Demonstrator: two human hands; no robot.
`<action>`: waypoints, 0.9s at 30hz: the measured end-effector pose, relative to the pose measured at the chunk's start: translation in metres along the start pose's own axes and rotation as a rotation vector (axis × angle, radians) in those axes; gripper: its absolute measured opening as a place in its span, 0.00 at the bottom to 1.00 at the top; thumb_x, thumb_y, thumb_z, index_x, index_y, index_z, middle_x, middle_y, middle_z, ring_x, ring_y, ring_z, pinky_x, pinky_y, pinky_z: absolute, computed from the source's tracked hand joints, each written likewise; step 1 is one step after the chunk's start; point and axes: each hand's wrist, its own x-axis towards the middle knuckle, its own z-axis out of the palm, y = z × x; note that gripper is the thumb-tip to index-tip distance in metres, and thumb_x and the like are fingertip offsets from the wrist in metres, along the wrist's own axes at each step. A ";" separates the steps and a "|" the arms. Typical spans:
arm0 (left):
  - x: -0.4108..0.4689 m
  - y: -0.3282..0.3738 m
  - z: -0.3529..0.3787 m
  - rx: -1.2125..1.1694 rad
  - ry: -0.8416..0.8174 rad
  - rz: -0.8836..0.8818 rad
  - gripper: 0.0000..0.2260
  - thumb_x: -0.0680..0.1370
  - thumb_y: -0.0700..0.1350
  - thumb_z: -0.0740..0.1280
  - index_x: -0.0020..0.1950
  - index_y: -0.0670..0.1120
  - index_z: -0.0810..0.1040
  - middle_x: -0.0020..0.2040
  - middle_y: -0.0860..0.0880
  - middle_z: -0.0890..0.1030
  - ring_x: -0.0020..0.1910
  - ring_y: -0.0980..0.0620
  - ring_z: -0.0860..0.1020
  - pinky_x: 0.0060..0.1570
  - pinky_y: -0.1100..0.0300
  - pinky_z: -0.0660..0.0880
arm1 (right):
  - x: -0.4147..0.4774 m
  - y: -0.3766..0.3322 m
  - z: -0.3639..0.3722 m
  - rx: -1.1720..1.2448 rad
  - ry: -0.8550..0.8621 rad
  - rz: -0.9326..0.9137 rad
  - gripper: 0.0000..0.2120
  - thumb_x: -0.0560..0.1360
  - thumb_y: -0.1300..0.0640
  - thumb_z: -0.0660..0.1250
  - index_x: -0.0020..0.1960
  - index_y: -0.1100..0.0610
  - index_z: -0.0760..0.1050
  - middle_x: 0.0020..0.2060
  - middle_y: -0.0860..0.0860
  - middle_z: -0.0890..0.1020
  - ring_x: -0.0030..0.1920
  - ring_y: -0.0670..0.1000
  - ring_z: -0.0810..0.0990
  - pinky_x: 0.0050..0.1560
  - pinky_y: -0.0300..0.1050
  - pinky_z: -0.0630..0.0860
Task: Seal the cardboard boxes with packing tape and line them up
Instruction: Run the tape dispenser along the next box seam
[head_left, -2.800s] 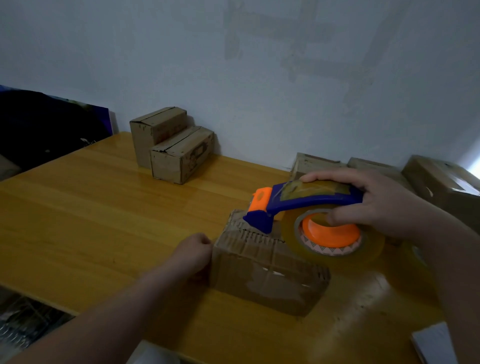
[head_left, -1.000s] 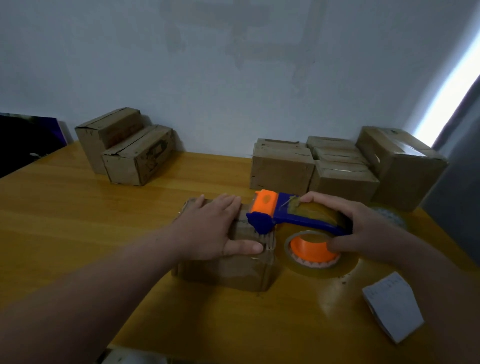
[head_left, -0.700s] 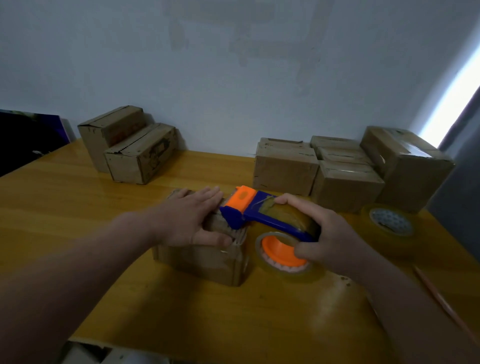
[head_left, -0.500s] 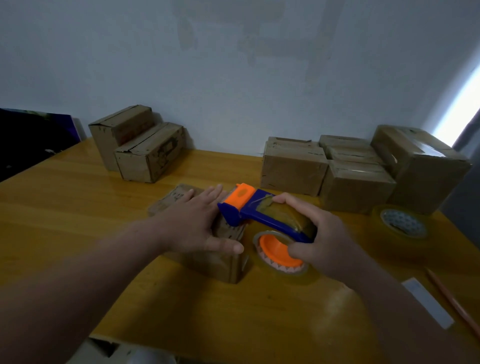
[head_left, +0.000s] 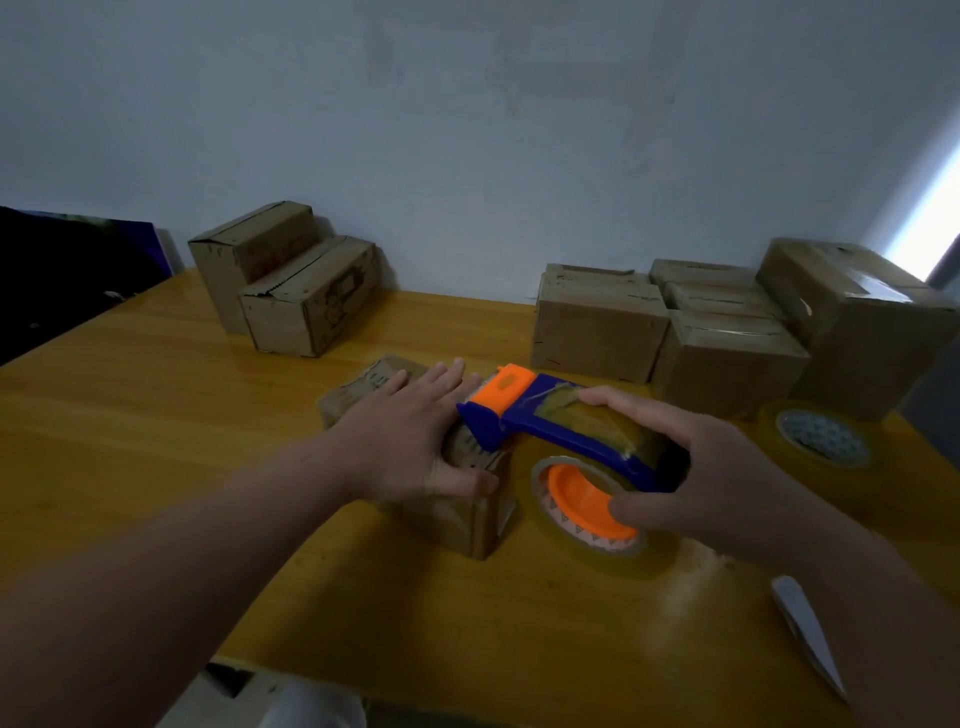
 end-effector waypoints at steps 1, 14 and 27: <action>0.000 0.000 -0.001 0.001 -0.007 -0.006 0.58 0.55 0.83 0.39 0.78 0.52 0.39 0.79 0.47 0.41 0.77 0.51 0.42 0.73 0.50 0.41 | -0.001 0.001 -0.002 0.020 0.007 -0.010 0.37 0.65 0.55 0.77 0.62 0.25 0.65 0.47 0.40 0.80 0.41 0.50 0.82 0.37 0.51 0.81; 0.003 -0.006 -0.015 -0.004 -0.078 -0.111 0.62 0.48 0.84 0.34 0.78 0.56 0.39 0.78 0.46 0.38 0.77 0.47 0.40 0.73 0.44 0.41 | -0.026 0.027 0.006 0.314 0.059 0.008 0.34 0.59 0.53 0.77 0.60 0.32 0.73 0.54 0.37 0.78 0.50 0.43 0.81 0.44 0.41 0.80; -0.005 0.015 -0.007 0.043 -0.047 0.012 0.59 0.55 0.82 0.32 0.77 0.48 0.36 0.78 0.47 0.37 0.77 0.54 0.40 0.73 0.54 0.40 | -0.020 0.036 0.027 0.406 0.092 0.033 0.32 0.59 0.57 0.73 0.57 0.32 0.73 0.51 0.36 0.78 0.47 0.46 0.81 0.41 0.41 0.79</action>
